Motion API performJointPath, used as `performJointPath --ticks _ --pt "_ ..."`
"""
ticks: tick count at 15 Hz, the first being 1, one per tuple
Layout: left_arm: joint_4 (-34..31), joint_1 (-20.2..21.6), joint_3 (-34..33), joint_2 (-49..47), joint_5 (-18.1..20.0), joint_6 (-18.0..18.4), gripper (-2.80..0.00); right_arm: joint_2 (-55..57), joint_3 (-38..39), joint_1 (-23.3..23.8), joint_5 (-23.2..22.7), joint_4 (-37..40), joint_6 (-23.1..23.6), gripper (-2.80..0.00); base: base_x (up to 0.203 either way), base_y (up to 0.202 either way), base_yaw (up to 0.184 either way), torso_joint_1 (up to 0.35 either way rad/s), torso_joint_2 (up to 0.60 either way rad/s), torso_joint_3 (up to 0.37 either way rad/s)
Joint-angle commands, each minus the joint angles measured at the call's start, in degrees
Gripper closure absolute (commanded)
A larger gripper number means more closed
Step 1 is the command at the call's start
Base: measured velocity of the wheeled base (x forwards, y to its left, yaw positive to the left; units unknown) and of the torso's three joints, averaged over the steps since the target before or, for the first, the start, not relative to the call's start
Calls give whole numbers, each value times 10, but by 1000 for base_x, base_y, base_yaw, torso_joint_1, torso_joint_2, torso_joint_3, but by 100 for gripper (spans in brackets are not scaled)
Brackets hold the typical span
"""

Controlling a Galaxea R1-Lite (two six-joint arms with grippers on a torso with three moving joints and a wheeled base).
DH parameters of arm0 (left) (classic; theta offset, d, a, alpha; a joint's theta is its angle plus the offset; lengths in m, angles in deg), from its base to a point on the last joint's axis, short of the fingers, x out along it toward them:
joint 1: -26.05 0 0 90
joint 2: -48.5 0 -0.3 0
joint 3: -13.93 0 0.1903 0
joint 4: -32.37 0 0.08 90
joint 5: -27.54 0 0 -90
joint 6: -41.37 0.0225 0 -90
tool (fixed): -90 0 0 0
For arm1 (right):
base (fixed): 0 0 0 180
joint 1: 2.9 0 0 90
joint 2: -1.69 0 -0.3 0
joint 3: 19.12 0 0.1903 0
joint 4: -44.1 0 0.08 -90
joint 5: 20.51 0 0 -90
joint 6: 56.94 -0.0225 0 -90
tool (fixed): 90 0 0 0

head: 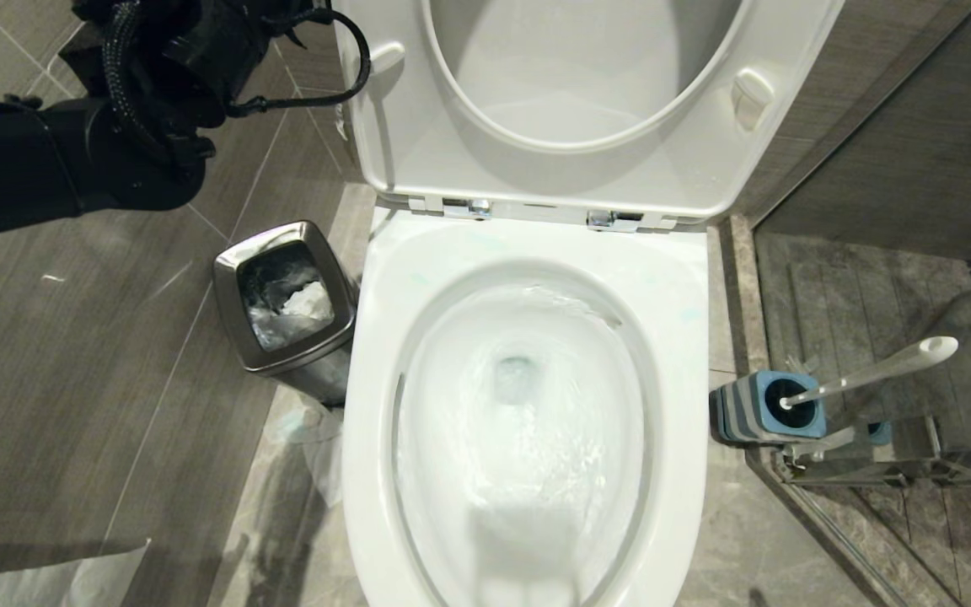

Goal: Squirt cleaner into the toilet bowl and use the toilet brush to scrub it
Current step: Flush the toilet

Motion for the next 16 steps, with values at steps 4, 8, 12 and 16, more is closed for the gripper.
performJointPath --ticks 4,8,12,16 --pt "-2 -19 1 62 -1 16 0 0 1 0 0 0 0 0 0 0 0 0 0 0" --pt "-3 -30 1 108 -2 36 0 0 1 0 0 0 0 0 0 0 0 0 0 0" --pt "-20 -36 0 146 -4 57 0 0 0 0 0 0 0 0 0 0 0 0 0 0" --pt "-27 -48 0 177 -9 82 0 0 1 0 0 1 0 0 0 0 0 0 0 0"
